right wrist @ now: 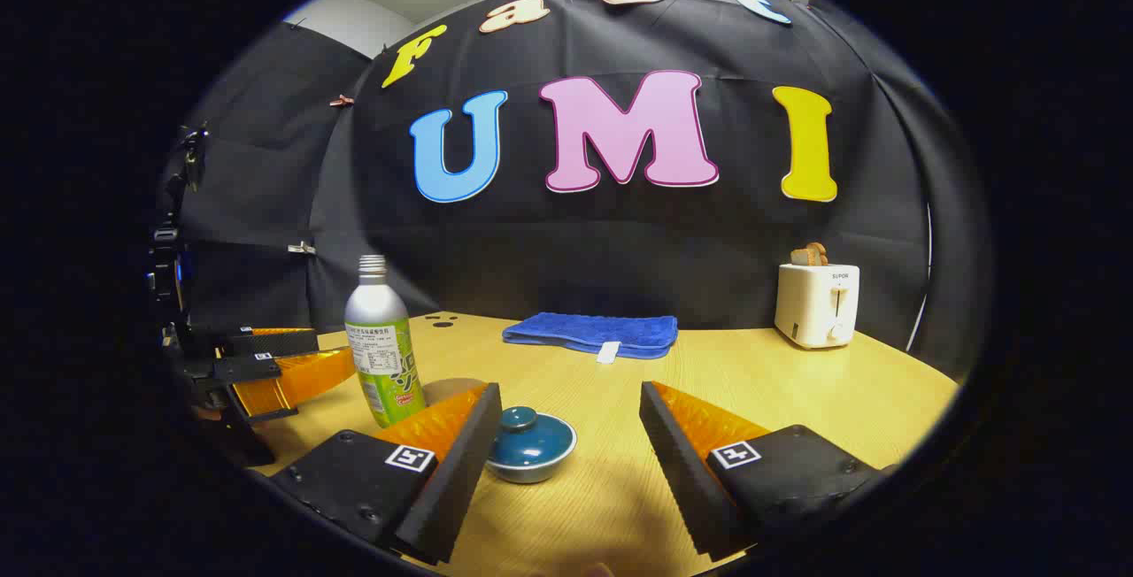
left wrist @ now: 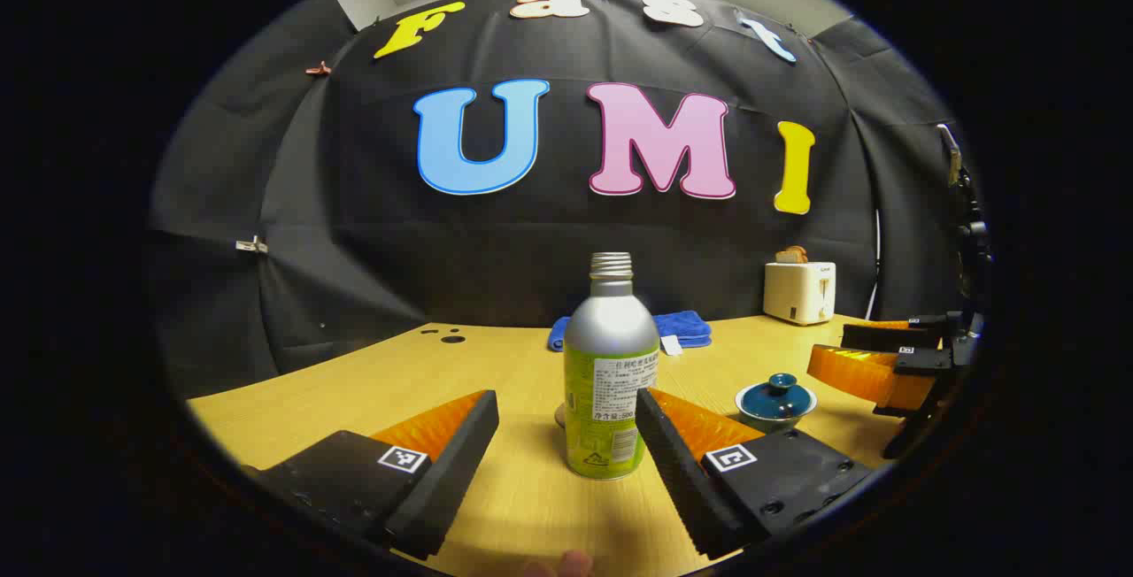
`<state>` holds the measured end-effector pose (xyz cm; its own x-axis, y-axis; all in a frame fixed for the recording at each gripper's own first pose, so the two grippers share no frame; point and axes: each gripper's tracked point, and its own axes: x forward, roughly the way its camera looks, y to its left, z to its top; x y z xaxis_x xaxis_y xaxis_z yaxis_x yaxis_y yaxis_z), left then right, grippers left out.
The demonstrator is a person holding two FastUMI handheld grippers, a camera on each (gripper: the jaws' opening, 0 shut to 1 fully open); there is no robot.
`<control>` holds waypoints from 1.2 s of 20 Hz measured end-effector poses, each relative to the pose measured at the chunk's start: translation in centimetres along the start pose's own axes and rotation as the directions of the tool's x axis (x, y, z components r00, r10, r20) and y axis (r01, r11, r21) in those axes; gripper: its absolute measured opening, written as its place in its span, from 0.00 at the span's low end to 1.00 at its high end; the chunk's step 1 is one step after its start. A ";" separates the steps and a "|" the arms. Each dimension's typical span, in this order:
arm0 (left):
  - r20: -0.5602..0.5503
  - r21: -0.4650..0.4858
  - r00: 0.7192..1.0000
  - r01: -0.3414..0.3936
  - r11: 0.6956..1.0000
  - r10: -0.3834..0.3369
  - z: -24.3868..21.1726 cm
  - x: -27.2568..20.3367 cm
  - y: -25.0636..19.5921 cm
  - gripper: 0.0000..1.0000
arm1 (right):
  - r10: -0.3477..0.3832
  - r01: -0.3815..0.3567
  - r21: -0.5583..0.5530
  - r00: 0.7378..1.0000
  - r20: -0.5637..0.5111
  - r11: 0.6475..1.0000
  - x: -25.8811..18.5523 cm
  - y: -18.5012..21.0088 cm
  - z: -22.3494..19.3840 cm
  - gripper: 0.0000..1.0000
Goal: Open the teacup lid with one hand, grasp the water bottle and pour water into the teacup with the other hand; after pouring, place the water bottle on the coaster and then close the teacup lid.
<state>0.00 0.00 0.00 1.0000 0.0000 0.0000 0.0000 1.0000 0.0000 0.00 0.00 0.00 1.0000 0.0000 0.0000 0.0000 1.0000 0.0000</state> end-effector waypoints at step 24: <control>-0.004 0.001 1.000 0.005 1.000 -0.005 0.2 -0.2 -0.1 0.99 | 0.067 -0.067 0.001 0.998 -0.019 0.998 2.0 2.6 -0.4 0.97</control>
<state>-0.24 -0.14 0.15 1.0000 -0.0051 -0.0045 0.0051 1.0000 0.0014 1.98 2.55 -0.37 0.9976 0.0673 -0.0186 -0.0673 0.9977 0.0014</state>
